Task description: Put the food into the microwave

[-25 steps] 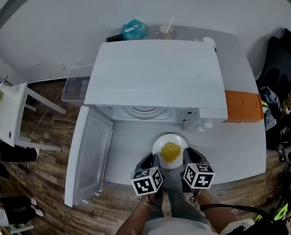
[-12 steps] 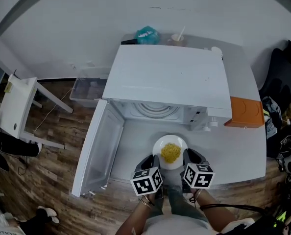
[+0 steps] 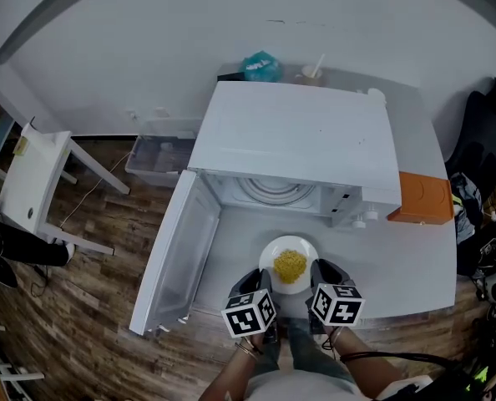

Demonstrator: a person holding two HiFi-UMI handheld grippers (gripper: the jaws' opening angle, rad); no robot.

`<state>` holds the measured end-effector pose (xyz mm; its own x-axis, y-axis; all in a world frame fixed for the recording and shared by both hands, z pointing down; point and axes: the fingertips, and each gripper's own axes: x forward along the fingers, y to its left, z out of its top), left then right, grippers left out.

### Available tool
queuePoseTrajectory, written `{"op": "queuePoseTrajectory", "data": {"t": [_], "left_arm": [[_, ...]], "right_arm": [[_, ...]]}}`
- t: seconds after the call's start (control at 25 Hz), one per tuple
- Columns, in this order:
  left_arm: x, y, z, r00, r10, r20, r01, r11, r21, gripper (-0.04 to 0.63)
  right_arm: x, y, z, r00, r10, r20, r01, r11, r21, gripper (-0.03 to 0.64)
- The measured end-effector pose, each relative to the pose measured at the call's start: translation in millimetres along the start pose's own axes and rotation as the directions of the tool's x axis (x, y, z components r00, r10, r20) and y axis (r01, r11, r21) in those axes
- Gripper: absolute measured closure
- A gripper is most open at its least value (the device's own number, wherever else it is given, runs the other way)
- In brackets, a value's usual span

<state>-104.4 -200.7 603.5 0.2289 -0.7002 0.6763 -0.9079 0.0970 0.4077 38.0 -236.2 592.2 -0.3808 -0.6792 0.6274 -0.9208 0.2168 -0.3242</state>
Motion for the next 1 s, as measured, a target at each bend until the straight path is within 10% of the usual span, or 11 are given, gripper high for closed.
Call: {"op": "queuePoseTrajectory", "data": {"t": [1.0], "left_arm": [[19,21,73,0.995,-0.006,0.103,0.007,1.0,-0.012,0.541]], "right_arm": [[44,28,53,0.997,0.025,0.071,-0.026,1.0,0.01,0.568]]}}
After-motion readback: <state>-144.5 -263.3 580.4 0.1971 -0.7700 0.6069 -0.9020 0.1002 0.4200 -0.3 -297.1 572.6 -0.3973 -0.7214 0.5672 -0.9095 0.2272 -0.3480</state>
